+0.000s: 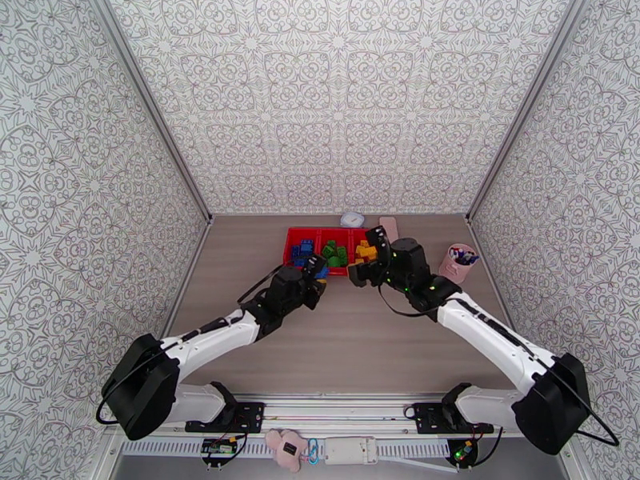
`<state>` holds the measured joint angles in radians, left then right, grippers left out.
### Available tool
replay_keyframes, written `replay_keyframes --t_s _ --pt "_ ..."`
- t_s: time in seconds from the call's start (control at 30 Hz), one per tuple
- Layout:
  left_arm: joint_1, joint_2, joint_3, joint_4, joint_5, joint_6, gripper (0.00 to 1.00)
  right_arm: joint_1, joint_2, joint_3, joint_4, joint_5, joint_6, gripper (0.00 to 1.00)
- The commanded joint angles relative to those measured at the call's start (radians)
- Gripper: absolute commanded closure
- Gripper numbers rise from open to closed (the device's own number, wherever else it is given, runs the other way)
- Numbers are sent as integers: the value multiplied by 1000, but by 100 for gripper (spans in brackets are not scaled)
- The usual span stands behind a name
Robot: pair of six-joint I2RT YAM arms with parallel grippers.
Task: Sort the legos into containers by color
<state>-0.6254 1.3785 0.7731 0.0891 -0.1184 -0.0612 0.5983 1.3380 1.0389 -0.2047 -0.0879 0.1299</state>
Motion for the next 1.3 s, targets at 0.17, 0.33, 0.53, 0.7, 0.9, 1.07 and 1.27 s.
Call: replay_keyframes --t_s 0.17,0.33,0.53,0.7,0.9,1.07,1.27 --pt "133 172 254 -296 -90 -209 89 97 107 90 74 -26 -29 5" --pt "182 285 380 -353 -79 -219 89 123 137 106 95 -32 -10 5" --pt "210 445 573 -449 -70 -207 88 130 140 97 100 -32 8 5" --pt "226 556 686 -454 -62 -189 88 130 123 77 98 -19 9 5" --pt "239 619 758 -417 -21 -167 74 130 101 59 87 -1 7 5" --pt "233 547 677 -275 9 -148 40 130 79 53 86 15 5 5" --pt "206 351 474 -82 -2 -99 11 130 17 -7 158 80 12 4"
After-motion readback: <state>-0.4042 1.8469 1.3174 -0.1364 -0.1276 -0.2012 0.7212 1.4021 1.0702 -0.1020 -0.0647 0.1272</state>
